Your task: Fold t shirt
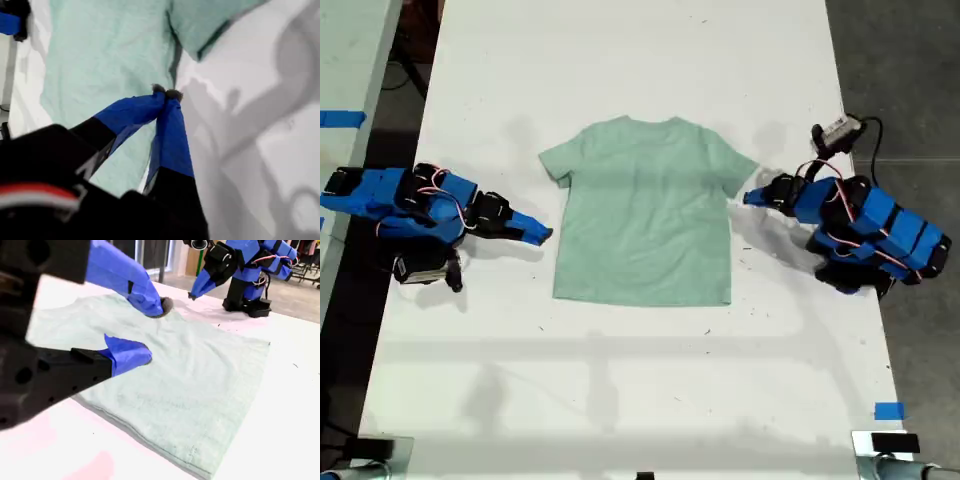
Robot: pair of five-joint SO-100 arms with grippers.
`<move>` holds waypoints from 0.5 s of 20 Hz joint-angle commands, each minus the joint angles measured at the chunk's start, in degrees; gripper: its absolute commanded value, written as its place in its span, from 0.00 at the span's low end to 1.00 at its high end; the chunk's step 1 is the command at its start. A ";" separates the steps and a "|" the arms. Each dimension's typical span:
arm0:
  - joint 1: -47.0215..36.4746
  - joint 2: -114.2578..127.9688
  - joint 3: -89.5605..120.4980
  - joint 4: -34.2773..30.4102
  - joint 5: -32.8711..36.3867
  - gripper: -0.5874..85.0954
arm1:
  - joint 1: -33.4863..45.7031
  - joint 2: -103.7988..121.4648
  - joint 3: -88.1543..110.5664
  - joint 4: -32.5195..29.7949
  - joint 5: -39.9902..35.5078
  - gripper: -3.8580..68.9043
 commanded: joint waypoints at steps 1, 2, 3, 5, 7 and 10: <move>0.18 0.35 0.97 0.00 0.18 0.14 | -1.67 -3.25 -5.27 -5.36 -5.71 0.17; 0.18 0.35 0.97 0.00 0.18 0.14 | 0.79 -17.84 -15.91 0.44 -5.19 0.28; 0.18 0.35 0.97 0.00 0.18 0.14 | 1.49 -36.56 -28.74 4.66 -6.15 0.32; 0.26 0.35 0.97 0.00 0.18 0.14 | 1.23 -62.93 -49.48 10.02 -7.29 0.35; 0.18 0.35 0.97 0.00 0.18 0.14 | 4.39 -75.06 -61.52 11.69 -10.11 0.39; 0.26 0.35 0.97 0.00 0.18 0.14 | 11.16 -84.29 -70.14 12.66 -16.87 0.40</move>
